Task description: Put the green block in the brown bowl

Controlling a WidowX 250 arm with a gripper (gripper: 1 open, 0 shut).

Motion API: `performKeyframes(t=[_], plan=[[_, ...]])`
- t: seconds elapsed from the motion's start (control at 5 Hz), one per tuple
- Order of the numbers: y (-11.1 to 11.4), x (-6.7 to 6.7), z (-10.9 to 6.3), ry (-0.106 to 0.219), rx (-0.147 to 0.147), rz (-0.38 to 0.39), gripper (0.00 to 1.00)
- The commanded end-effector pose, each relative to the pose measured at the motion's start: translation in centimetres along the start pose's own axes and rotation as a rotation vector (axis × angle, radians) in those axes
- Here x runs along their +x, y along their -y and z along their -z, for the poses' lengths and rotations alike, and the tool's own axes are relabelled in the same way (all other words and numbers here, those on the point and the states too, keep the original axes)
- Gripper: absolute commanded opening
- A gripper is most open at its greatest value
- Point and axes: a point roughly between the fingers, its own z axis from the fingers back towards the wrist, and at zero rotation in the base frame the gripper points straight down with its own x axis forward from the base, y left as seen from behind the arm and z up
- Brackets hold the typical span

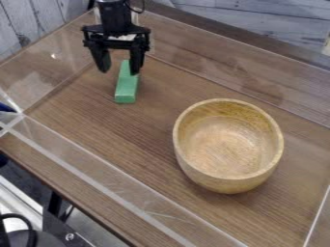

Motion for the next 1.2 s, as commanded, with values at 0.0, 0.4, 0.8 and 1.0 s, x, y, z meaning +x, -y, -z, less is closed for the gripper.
performKeyframes(t=[0.0, 0.4, 0.8, 1.0], plan=[[-0.6, 1.4, -2.0, 0.084, 0.006, 0.012, 1.0], [-0.6, 2.5, -0.3, 0.092, -0.007, 0.041, 1.0], [-0.5, 3.6, 1.3, 0.08, -0.037, 0.04, 0.0], [-0.2, 4.1, -0.1, 0.076, -0.076, 0.042, 0.0]])
